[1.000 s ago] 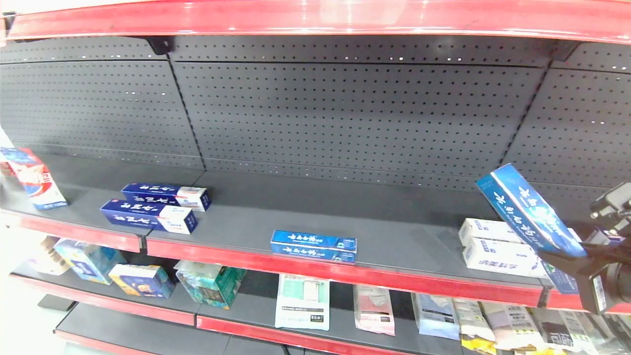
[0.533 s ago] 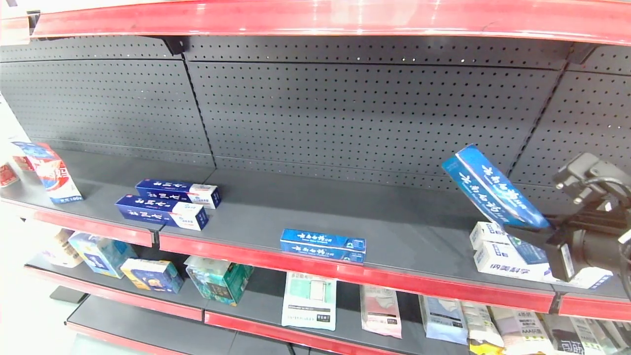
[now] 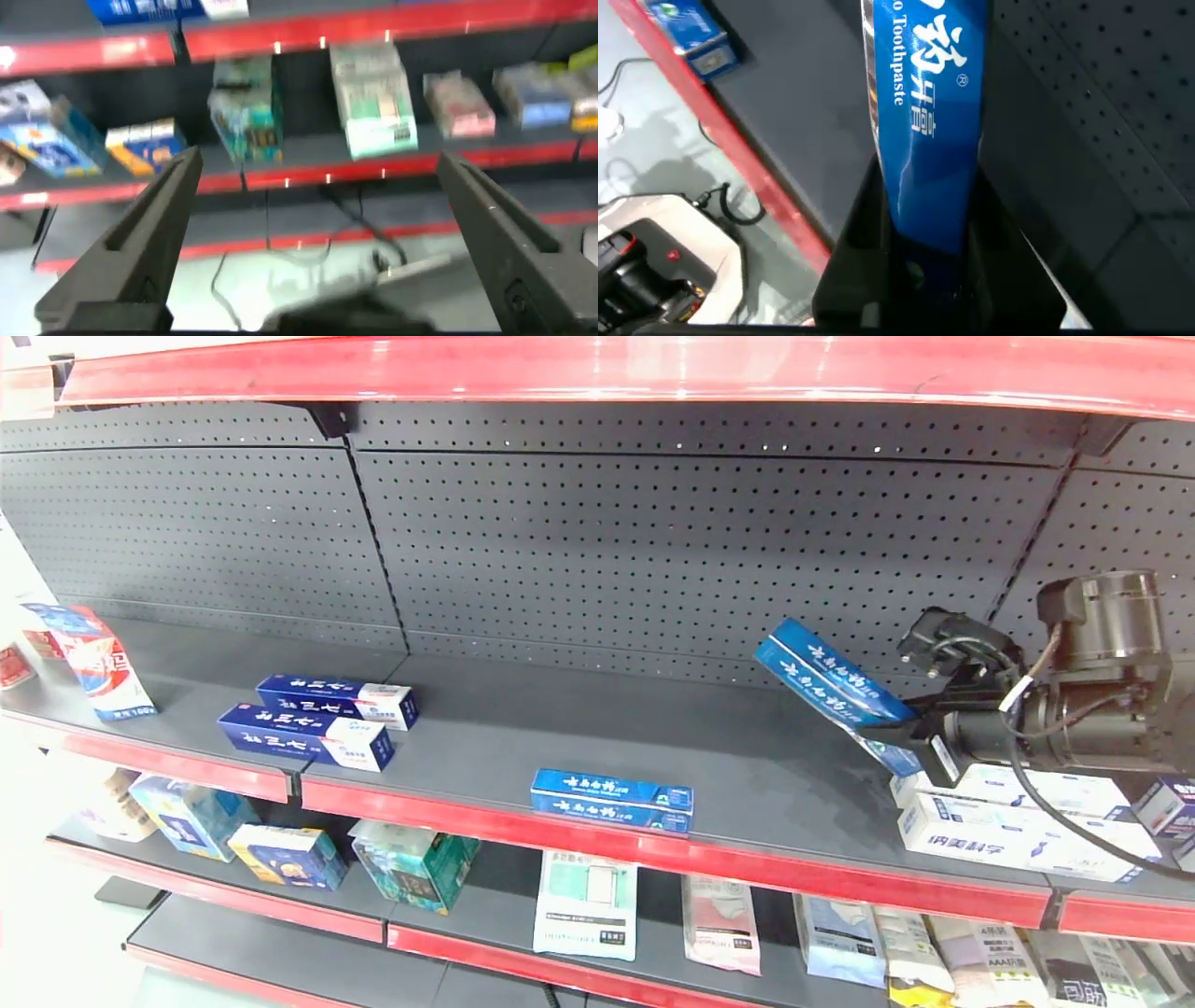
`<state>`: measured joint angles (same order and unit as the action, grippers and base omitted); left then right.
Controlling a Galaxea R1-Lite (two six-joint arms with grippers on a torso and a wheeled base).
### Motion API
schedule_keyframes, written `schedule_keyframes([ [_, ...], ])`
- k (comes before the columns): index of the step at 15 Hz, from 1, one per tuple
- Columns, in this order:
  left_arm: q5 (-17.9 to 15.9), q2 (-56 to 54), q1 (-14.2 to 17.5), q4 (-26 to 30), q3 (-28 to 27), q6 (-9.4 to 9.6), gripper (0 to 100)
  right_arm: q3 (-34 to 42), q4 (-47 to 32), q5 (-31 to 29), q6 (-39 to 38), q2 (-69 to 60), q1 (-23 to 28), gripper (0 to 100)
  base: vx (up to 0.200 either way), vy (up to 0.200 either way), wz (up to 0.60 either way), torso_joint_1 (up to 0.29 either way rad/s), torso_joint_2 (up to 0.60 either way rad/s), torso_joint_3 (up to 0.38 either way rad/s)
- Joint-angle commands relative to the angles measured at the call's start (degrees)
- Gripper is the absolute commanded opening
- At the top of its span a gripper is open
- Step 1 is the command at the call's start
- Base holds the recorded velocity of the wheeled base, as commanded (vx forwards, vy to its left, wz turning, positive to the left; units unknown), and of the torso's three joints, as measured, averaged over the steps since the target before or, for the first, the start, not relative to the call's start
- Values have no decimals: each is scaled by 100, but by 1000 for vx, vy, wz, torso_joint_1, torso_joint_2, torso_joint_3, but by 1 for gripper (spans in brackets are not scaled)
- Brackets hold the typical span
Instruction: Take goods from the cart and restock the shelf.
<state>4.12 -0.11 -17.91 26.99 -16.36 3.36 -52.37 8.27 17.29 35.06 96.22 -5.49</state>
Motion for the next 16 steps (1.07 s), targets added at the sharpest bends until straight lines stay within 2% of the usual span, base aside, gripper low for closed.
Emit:
schedule_keyframes([
  [1, -8, 11, -2, -379, 397, -11, 100, -133, 0, 20, -17, 538, -67, 0, 0, 0, 0, 0, 0, 0],
  [6, -8, 11, -2, -387, 397, -11, 100, -168, 202, 152, -43, 784, -190, 0, 0, 0, 0, 0, 0, 0],
  [11, -17, 11, -2, -396, 397, -11, 100, -203, 712, 152, -403, 1083, -453, 0, 0, 0, 0, 0, 0, 0],
  [16, -43, 11, -2, -396, 406, -2, 100, -687, 712, 337, -439, 1505, -357, 0, 0, 0, 0, 0, 0, 0],
])
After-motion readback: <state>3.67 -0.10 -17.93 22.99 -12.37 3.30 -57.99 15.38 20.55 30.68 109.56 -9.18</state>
